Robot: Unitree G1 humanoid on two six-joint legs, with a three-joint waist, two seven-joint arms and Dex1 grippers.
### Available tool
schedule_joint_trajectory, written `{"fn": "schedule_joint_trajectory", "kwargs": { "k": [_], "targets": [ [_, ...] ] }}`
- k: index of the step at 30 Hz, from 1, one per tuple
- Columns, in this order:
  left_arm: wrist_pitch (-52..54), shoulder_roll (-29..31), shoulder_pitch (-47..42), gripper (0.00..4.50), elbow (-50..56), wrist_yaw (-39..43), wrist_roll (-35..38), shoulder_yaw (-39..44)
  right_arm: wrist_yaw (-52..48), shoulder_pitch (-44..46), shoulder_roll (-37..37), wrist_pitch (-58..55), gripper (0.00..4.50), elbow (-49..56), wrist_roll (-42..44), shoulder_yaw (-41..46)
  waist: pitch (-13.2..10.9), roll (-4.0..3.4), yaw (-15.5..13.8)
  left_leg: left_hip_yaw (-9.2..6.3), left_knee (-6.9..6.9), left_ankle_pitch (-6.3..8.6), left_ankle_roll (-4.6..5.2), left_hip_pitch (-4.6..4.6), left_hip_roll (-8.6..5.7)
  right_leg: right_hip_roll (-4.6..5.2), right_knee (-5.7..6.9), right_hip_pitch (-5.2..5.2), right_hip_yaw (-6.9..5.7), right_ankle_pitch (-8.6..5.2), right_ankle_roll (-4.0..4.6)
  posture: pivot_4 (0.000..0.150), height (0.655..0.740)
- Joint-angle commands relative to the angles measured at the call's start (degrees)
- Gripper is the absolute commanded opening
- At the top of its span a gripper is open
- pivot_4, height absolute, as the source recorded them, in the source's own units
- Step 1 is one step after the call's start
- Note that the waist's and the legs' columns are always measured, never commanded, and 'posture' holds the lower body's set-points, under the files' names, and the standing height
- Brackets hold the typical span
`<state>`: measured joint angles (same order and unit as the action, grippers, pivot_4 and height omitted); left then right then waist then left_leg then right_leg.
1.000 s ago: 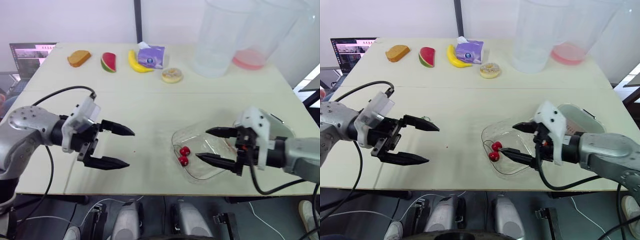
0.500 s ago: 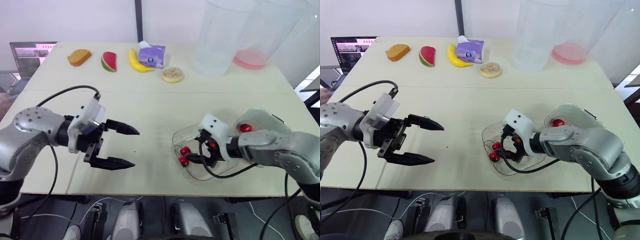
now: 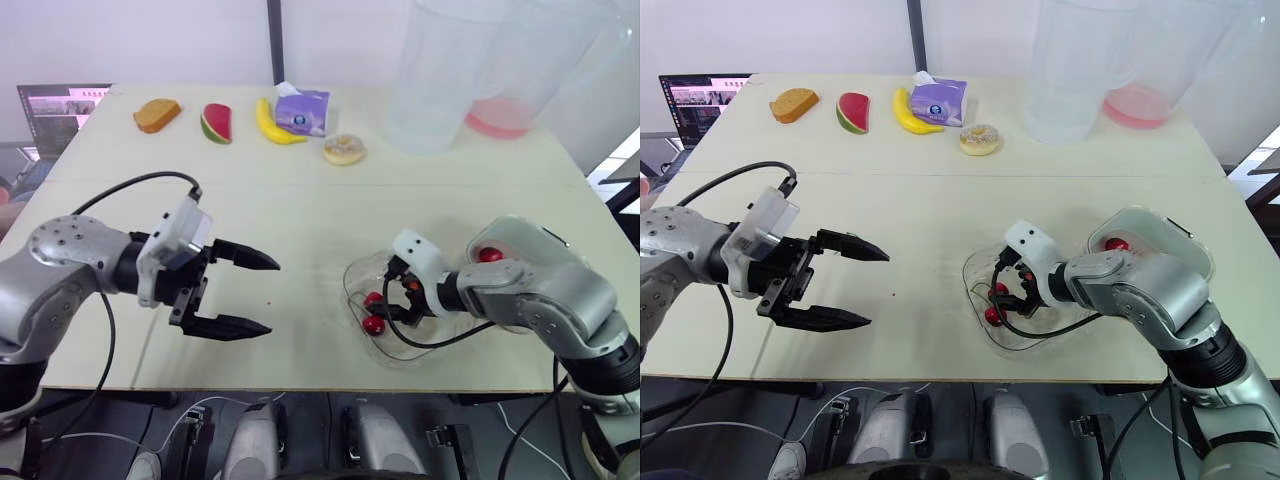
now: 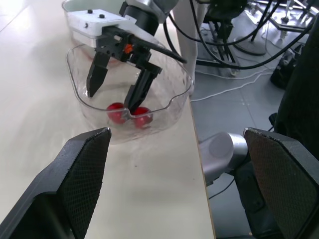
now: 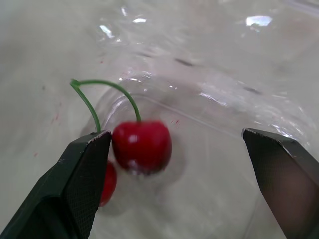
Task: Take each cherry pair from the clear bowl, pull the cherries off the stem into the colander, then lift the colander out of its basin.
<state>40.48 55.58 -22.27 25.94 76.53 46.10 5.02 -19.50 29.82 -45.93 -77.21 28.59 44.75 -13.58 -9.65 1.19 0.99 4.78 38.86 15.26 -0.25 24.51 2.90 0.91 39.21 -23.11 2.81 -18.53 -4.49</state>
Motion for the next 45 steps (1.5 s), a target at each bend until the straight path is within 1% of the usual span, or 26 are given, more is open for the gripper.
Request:
{"fn": "schedule_joint_trajectory", "kwargs": {
  "k": [1,2,5,6,7,8,10,11,17,20,27,29,31,32,36,38,39,41,44,45],
  "targets": [
    [-0.4,0.4,-0.2,4.47,1.0,-0.1,1.0,1.1,-1.0,0.0,0.5,-0.4,4.50,1.9,-1.3,0.9,0.0,0.00,-0.1,0.00,0.00,0.00,0.00,0.00,0.00,0.00,0.00,0.00,0.00,0.00,0.00,0.150,0.7400],
    [-0.5,0.4,-0.3,4.47,1.0,-0.1,1.0,1.0,-1.2,-0.1,0.6,-0.5,4.50,1.9,-1.6,1.0,0.0,0.00,-0.1,0.00,0.00,0.00,0.00,0.00,-0.01,0.01,0.00,0.00,0.00,0.00,0.00,0.150,0.7400],
    [-0.5,0.4,-0.4,4.50,0.9,-0.2,1.1,0.8,-1.6,-0.5,0.9,-0.8,3.59,2.1,-2.4,1.1,0.0,0.00,0.0,0.00,0.00,0.00,0.00,0.00,-0.01,0.00,0.00,0.00,0.00,0.00,0.00,0.150,0.7400],
    [-0.4,0.4,-0.4,4.50,0.9,-0.2,1.2,0.8,-1.8,-0.6,0.8,-0.9,3.20,2.1,-2.7,1.1,0.0,0.00,0.0,0.00,0.00,0.00,0.00,0.00,-0.01,0.00,0.00,0.00,0.00,0.00,0.00,0.150,0.7400],
    [-0.3,0.3,-0.5,4.50,0.9,-0.3,1.3,0.8,-2.0,-0.7,0.8,-1.1,2.59,2.3,-2.9,1.1,0.0,0.00,0.0,0.00,0.00,0.00,0.00,0.00,-0.01,0.00,0.00,0.00,0.00,0.00,0.00,0.150,0.7400],
    [-0.2,0.3,-0.7,4.50,0.9,-0.4,1.4,0.8,-2.1,-0.8,0.8,-1.2,2.14,2.3,-3.1,1.1,0.0,0.00,0.0,0.00,0.00,0.00,0.00,0.00,-0.01,0.00,0.00,0.00,0.00,0.00,0.00,0.150,0.7400],
    [-0.3,0.4,-0.7,4.50,0.7,-0.4,1.4,0.7,-2.5,-1.1,0.6,-1.5,1.08,2.6,-3.6,0.9,0.0,0.00,0.0,0.00,0.00,0.00,0.00,0.00,-0.01,0.00,0.00,0.00,0.00,0.00,0.00,0.150,0.7400],
    [-0.3,0.4,-0.7,4.50,0.6,-0.3,1.4,0.7,-2.8,-1.2,0.4,-1.5,0.83,2.7,-3.8,0.7,0.0,0.00,0.0,0.00,0.00,0.00,0.00,0.00,-0.01,0.00,0.00,0.00,0.00,0.00,0.00,0.150,0.7400],
    [-0.4,0.3,-1.1,4.50,0.3,-0.3,1.3,0.5,-3.5,-1.7,0.6,-1.9,0.83,3.3,-4.9,1.2,0.0,0.00,0.0,0.00,0.00,0.00,0.00,0.00,-0.01,-0.01,0.00,0.00,0.00,0.00,0.00,0.150,0.7400],
    [-0.1,0.1,-1.8,4.50,-0.2,-0.5,1.4,0.4,-4.0,-1.5,0.2,-2.4,0.83,3.8,-4.5,3.3,0.0,0.00,-0.1,0.00,0.00,0.00,0.00,0.00,-0.01,-0.01,0.00,0.00,0.00,0.00,0.00,0.150,0.7400],
    [1.4,-1.7,-4.5,4.50,-2.6,-1.6,2.5,0.1,-6.0,-1.0,0.1,-7.6,0.83,8.4,1.0,16.8,0.0,0.00,-0.1,0.00,0.00,0.00,0.00,0.00,-0.01,-0.01,0.00,0.02,0.00,0.00,-0.01,0.150,0.7400],
    [2.2,-2.8,-5.9,4.50,-3.5,-2.4,3.1,-0.2,-7.1,-0.6,0.2,-10.1,0.83,10.6,4.2,23.2,0.0,-0.01,-0.2,-0.01,0.00,0.00,0.00,0.00,0.01,-0.03,0.00,0.02,-0.01,0.00,-0.01,0.150,0.7400],
    [2.9,-4.1,-7.6,4.50,-4.5,-3.0,3.7,-0.6,-7.4,0.4,1.8,-12.6,0.83,12.2,7.3,29.2,0.0,0.00,-0.2,-0.02,0.00,0.00,0.00,0.01,0.00,-0.04,0.01,0.03,-0.01,0.00,-0.01,0.150,0.7400],
    [3.1,-4.5,-8.2,4.50,-4.9,-3.1,3.8,-0.7,-7.2,0.8,2.7,-13.7,0.83,12.6,8.2,30.8,0.0,0.00,-0.2,-0.02,0.00,0.00,0.00,0.00,0.00,-0.04,0.00,0.04,-0.01,0.00,-0.01,0.150,0.7400],
    [5.2,-9.4,-13.0,4.50,-9.2,-7.5,5.4,-0.7,-3.6,4.1,12.0,-14.6,0.83,14.0,12.6,37.8,0.0,0.00,0.0,-0.05,0.01,0.00,0.00,-0.02,0.02,-0.09,0.02,0.06,-0.01,0.01,-0.01,0.150,0.7400],
    [6.6,-11.8,-14.6,4.50,-10.7,-9.8,6.4,-0.2,-1.7,5.0,16.4,-14.3,0.83,15.0,14.3,39.3,0.0,0.00,0.0,-0.07,0.01,0.00,0.00,-0.01,0.02,-0.15,0.05,0.05,0.01,0.01,-0.02,0.150,0.7400],
    [7.8,-13.6,-15.7,4.50,-11.7,-12.2,7.7,0.5,0.1,5.1,19.4,-13.2,0.83,15.6,15.3,39.8,0.0,0.00,0.0,-0.06,0.00,0.00,0.00,-0.01,0.02,-0.14,0.05,0.04,0.01,0.01,-0.02,0.150,0.7400],
    [9.4,-15.7,-16.8,4.50,-12.7,-15.1,9.2,1.4,2.6,5.2,22.9,-12.5,0.83,16.3,16.7,40.6,0.0,0.00,0.0,-0.07,0.00,0.00,0.00,0.01,0.02,-0.11,0.05,0.03,0.01,0.00,-0.02,0.150,0.7400],
    [15.1,-21.3,-18.6,4.50,-14.5,-24.5,17.3,4.7,11.6,4.2,34.7,-7.5,0.83,17.0,16.6,39.1,0.0,0.02,0.1,-0.07,0.01,-0.01,-0.01,0.05,0.01,-0.06,0.08,0.00,0.01,0.01,-0.02,0.150,0.7400],
    [16.4,-22.7,-18.8,4.50,-14.8,-27.0,19.3,5.5,13.6,3.7,37.1,-6.5,0.83,17.3,16.9,38.5,0.0,0.00,0.2,-0.09,0.06,-0.01,-0.03,0.04,0.03,-0.06,0.16,0.00,-0.01,0.01,-0.03,0.150,0.7400]
  ]
}}
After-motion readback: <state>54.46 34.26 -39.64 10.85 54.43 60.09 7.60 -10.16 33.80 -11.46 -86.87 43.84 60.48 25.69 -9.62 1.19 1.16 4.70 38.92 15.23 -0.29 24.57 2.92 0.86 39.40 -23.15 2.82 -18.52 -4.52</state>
